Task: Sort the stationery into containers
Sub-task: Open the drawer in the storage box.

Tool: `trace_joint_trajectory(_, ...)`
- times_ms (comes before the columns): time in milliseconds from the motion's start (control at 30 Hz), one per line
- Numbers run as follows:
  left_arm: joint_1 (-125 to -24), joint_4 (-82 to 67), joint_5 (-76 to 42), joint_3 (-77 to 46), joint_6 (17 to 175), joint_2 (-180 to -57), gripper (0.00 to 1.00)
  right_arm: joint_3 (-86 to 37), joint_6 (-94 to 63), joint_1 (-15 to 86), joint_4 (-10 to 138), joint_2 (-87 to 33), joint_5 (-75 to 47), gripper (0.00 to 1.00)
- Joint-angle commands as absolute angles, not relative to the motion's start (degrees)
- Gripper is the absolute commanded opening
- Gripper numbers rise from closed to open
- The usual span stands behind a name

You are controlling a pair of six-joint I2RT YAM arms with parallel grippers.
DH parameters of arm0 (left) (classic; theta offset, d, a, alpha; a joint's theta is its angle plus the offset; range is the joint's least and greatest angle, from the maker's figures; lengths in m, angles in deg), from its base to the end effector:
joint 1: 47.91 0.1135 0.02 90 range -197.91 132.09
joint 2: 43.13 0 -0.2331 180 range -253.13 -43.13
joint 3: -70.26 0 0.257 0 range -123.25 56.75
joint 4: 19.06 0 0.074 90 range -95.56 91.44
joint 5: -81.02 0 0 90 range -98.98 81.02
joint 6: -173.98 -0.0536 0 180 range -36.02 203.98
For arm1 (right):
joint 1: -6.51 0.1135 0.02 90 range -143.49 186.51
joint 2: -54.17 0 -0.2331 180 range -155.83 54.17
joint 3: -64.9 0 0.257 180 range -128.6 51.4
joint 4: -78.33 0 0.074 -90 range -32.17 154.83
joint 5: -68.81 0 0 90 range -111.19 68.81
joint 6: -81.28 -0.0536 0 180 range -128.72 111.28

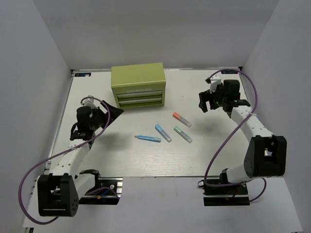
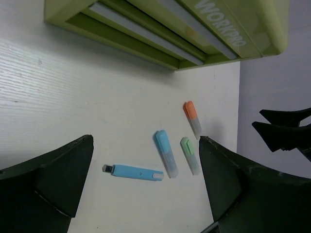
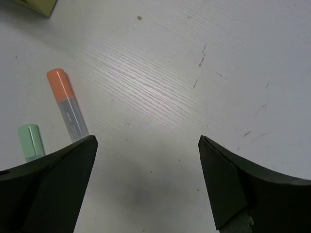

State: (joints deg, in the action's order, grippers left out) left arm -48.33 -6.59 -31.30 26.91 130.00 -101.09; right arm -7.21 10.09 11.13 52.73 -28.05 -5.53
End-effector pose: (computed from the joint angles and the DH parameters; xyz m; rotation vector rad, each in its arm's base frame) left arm 0.2549 -0.0222 0.1900 -0.5833 2.0455 -0.8923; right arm 0.3412 0.0421 0.2260 -0.5895 2.0904 0.1585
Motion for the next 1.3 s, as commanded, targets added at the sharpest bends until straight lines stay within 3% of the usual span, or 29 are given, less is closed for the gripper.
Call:
trace_joint_trajectory(0,-50.9,-11.6,-33.2,26.1,131.9,-103.7,1.0,-8.5,11.1,11.2,54.0,-25.9,-1.3,0.9)
trace_joint_trajectory(133,-54.1,-12.2,-29.7,24.9,132.5,-107.7,1.0,-6.3,21.7,11.3,54.4,-21.6,9.5,0.9)
trace_joint_trajectory(233,-56.7,-13.6,-27.2,23.8,133.9,-109.6,0.98,-7.0,29.9,12.0,51.9,-20.6,19.0,0.8)
trace_joint_trajectory(267,-57.3,-14.2,-26.6,23.8,134.7,-110.6,0.96,-9.2,32.3,12.5,51.1,-20.8,22.0,0.72)
trace_joint_trajectory(400,-60.1,-20.2,-22.9,24.4,137.8,-113.1,0.82,-13.9,37.9,16.8,48.2,-23.2,23.5,0.62)
trace_joint_trajectory(533,-62.8,-28.2,-20.9,25.0,141.4,-117.6,0.61,-19.0,42.6,21.8,47.1,-26.4,21.8,0.65)
trace_joint_trajectory(567,-63.6,-29.2,-19.9,25.0,142.2,-118.9,0.6,-19.6,43.4,24.5,47.3,-26.9,21.4,0.7)
trace_joint_trajectory(600,-63.6,-31.0,-18.5,24.4,142.3,-119.9,0.6,-20.9,43.3,25.4,47.7,-27.3,19.8,0.82)
trace_joint_trajectory(700,-65.2,-33.4,-15.2,22.9,143.7,-123.6,0.62,-25.5,42.6,29.4,50.3,-29.9,16.0,0.88)
trace_joint_trajectory(867,-67.1,-46.0,-8.3,26.2,150.2,-125.4,0.69,-31.6,38.7,34.6,55.6,-37.1,6.3,0.88)
trace_joint_trajectory(967,-67.7,-53.7,-5.3,28.9,152.9,-126.7,0.72,-35.8,36.2,36.6,57.9,-39.9,2.9,0.84)
trace_joint_trajectory(1267,-70.4,-70.0,1.4,30.2,160.5,-135.1,0.69,-45.9,33.6,38.8,58.8,-48.9,-4.9,0.76)
